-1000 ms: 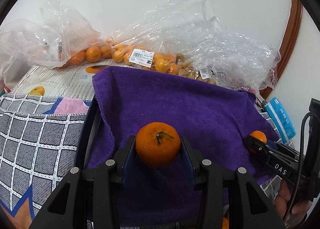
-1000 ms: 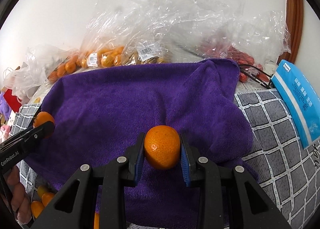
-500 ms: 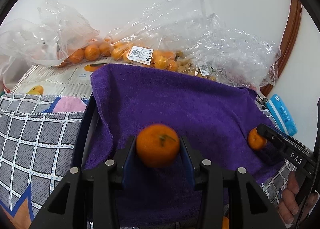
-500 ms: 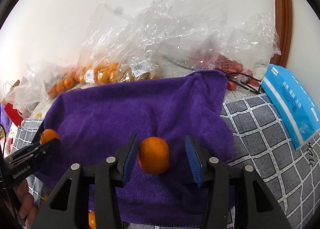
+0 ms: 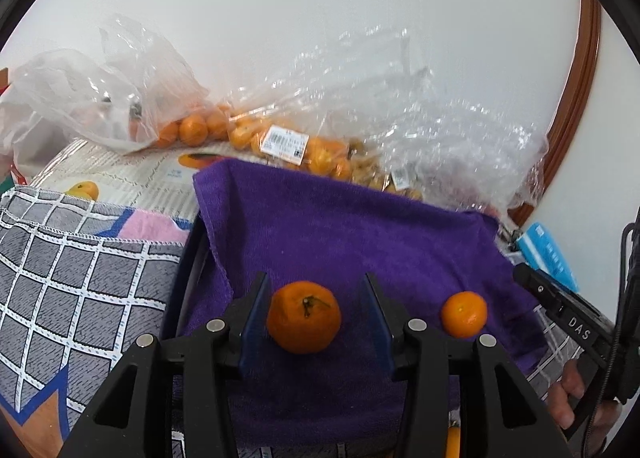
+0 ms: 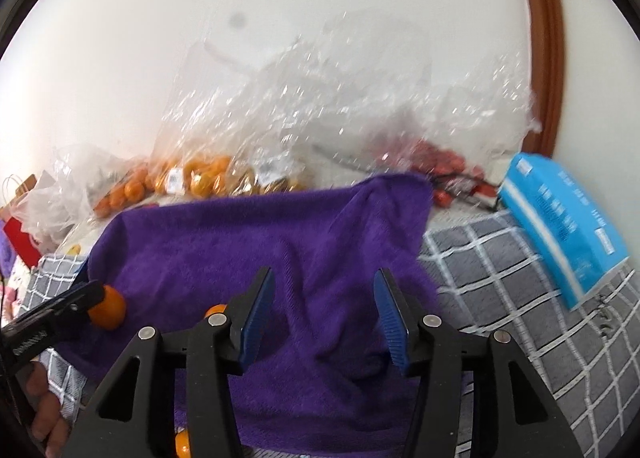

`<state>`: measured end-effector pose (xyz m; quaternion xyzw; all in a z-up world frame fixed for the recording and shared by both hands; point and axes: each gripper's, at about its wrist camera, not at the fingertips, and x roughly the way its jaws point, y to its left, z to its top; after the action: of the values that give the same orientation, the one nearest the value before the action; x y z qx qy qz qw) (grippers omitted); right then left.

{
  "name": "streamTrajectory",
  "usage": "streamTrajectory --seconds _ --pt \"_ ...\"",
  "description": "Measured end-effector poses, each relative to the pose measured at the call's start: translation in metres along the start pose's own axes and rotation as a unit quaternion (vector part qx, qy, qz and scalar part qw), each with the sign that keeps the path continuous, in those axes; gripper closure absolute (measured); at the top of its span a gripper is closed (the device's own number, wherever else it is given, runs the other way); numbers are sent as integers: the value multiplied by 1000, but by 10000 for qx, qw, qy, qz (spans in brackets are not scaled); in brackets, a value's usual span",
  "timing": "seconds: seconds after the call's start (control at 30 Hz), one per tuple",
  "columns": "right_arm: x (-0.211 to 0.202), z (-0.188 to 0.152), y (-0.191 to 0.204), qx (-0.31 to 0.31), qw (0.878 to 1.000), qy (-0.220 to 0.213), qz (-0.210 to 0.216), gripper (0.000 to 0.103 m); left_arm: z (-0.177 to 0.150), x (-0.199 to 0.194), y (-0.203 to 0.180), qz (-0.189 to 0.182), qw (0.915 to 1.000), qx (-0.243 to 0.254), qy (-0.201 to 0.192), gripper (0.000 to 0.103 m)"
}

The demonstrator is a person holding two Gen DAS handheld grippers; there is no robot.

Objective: Organize fruits
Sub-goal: 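Open the right tool onto the towel while the left tool releases its orange, then withdraw both open tools from the oranges on the towel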

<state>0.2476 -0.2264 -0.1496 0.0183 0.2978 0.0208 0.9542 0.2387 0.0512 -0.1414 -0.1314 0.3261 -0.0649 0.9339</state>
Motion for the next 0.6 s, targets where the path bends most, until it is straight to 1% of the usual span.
streamTrajectory --seconds 0.17,0.3,0.37,0.4,0.43,0.47,0.57,0.6 --pt "0 1 -2 62 9999 64 47 52 0 -3 -2 50 10000 28 -77 59" --pt "-1 1 -1 107 9999 89 97 50 0 -10 -3 -56 9998 26 -206 59" --pt "-3 2 1 20 9997 143 184 45 0 -13 -3 3 9996 34 -282 59" --pt "-4 2 2 -16 9997 154 207 44 1 -13 -3 -5 9996 26 -275 59" --pt "-4 1 4 -43 9997 151 192 43 1 -14 -4 -100 9996 32 -249 59" --pt "-5 1 5 -67 9998 140 141 39 1 -13 -4 -145 9996 48 -222 59" --pt "-8 1 9 -159 9998 65 84 30 2 -13 -7 -156 9996 119 -192 59" --pt "-8 1 11 -206 9998 44 52 28 2 -13 -8 -163 9996 146 -179 59"
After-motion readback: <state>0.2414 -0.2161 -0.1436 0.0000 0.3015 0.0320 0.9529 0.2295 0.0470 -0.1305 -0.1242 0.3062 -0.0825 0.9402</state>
